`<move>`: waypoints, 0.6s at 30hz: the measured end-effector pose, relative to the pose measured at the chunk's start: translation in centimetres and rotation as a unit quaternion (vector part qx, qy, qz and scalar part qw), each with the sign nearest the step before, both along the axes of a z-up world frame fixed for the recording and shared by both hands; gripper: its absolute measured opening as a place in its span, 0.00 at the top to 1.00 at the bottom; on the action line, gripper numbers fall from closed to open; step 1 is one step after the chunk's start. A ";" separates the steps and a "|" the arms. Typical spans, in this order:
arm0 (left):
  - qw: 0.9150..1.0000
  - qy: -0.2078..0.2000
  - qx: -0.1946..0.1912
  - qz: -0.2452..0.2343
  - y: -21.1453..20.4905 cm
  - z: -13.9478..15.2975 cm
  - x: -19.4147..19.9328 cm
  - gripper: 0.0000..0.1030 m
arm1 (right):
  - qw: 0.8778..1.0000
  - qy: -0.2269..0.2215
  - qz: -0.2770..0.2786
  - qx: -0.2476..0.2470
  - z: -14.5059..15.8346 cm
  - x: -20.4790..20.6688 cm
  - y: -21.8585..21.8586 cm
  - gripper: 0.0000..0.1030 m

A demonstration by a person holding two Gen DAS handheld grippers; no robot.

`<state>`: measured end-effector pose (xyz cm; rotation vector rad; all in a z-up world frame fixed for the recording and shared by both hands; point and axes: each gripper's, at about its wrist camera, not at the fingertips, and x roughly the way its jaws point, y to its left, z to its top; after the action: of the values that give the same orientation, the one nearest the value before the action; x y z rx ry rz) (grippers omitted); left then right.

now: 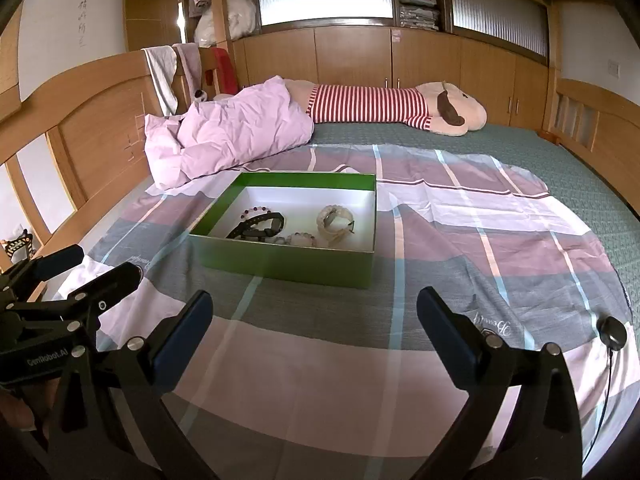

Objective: Organize jewelry

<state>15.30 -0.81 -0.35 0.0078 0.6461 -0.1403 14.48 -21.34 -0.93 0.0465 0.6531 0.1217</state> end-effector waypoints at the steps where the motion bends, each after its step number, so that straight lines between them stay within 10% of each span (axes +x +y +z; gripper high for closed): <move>1: 1.000 0.000 0.001 0.001 0.0 0.0 0.0 0.04 | 1.000 0.000 0.000 0.000 0.0 0.0 0.0 0.03; 18: 1.000 0.002 0.002 0.003 0.4 0.2 0.1 0.04 | 1.000 0.000 0.000 0.000 0.0 0.0 -0.1 0.03</move>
<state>15.43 -0.45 -0.19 0.0090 0.6495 -0.1339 14.50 -21.46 -0.90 0.0469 0.6525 0.1216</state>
